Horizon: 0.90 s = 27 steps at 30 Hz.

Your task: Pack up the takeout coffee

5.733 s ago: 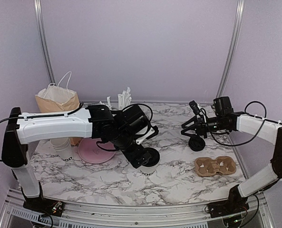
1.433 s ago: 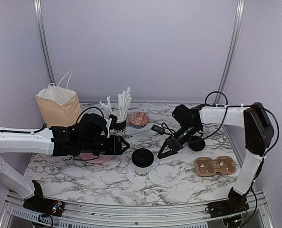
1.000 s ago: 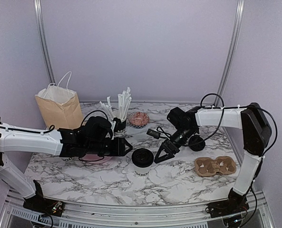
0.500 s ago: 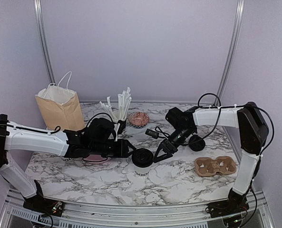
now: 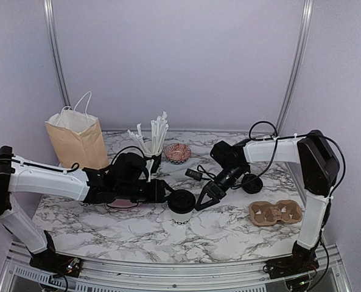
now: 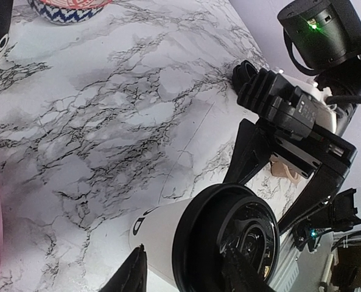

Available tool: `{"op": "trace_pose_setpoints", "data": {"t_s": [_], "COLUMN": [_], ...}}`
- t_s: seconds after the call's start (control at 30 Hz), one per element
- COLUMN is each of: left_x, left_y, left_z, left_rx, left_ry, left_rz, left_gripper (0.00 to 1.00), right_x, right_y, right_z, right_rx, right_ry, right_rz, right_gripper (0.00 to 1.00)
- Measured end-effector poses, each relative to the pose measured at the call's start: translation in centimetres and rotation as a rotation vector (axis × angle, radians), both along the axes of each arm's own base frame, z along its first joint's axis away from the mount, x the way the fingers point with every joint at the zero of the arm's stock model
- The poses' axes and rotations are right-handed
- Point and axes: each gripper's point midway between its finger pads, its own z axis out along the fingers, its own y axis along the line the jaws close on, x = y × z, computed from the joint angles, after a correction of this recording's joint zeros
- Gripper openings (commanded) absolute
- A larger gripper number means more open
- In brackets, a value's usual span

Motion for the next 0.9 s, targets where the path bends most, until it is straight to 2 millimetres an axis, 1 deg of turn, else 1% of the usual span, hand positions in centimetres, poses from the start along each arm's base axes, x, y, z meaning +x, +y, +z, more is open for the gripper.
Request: {"op": "trace_pose_setpoints", "data": {"t_s": [0.13,0.2,0.3,0.37,0.43,0.57,0.8,0.9], "left_x": [0.1,0.1,0.3,0.4,0.4,0.5,0.0,-0.2], "left_y": [0.8,1.6,2.3,2.4,2.4,2.3,1.8,1.7], "left_z": [0.4,1.2,2.7,3.1,2.7,1.5,-0.4,-0.7], "left_rx": [0.005,-0.001,-0.021,-0.028,-0.021,0.003,0.029,0.032], "left_ry": [-0.019,-0.039,-0.072,-0.079,-0.075,-0.054,-0.013,-0.002], "left_rz": [0.024,0.047,0.072,0.08,0.083,0.085,0.056,0.044], "left_gripper": [0.51,0.51,0.48,0.46,0.44,0.42,0.42,0.42], "right_x": [0.0,0.0,0.0,0.0,0.1,0.3,0.2,0.1], "right_y": [0.0,0.0,0.0,0.0,0.2,0.4,0.4,0.3], "right_z": [-0.3,-0.3,-0.2,0.0,0.4,0.8,0.8,0.9], "right_rx": [-0.006,-0.007,-0.005,0.0,0.012,0.024,0.02,0.02], "right_ry": [0.003,0.002,0.002,0.005,0.003,-0.002,0.004,0.005], "right_rz": [0.0,0.0,0.001,0.004,0.006,0.008,0.009,0.01], "right_gripper": [0.62,0.62,0.63,0.64,0.64,0.64,0.64,0.64]}}
